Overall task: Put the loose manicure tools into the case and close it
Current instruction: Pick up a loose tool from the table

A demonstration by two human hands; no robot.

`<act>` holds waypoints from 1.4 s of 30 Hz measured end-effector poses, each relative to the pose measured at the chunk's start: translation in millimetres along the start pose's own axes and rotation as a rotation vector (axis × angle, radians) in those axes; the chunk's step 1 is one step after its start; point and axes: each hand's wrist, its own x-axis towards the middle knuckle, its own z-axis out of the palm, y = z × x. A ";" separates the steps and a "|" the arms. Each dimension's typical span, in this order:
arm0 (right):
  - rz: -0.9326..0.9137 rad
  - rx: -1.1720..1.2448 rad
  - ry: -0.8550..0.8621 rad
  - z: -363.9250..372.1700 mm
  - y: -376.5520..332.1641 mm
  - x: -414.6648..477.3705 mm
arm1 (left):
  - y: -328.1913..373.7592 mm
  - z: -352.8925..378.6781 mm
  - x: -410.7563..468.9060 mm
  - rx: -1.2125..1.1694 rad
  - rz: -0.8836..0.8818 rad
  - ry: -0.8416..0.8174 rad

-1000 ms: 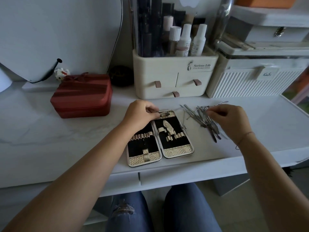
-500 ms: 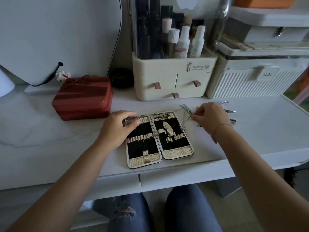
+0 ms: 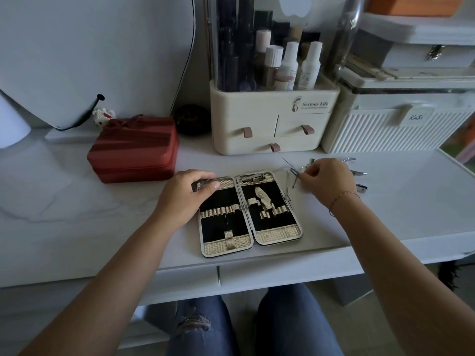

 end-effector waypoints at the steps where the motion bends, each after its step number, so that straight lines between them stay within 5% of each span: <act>1: -0.001 0.025 0.005 -0.8 -0.1 -1.0 | 0.2 -0.1 0.1 -0.003 -0.003 0.003; 12: -0.158 0.353 -0.058 -11.9 -26.8 -27.2 | 24.3 4.8 6.6 -0.088 0.022 0.091; 26: 0.050 0.109 0.002 -3.1 -1.4 -17.2 | 42.8 32.6 17.8 -0.182 -0.083 -0.027; 30: -0.007 0.294 0.007 -8.4 -8.6 -22.1 | 54.7 33.9 18.1 -0.187 -0.056 -0.036; 35: -0.005 0.789 -0.263 -11.7 -33.8 -37.9 | 80.9 40.4 18.8 -0.432 -0.103 -0.104; 42: -0.058 0.817 -0.318 -18.6 -33.0 -30.6 | 87.9 39.6 16.2 -0.652 -0.225 -0.195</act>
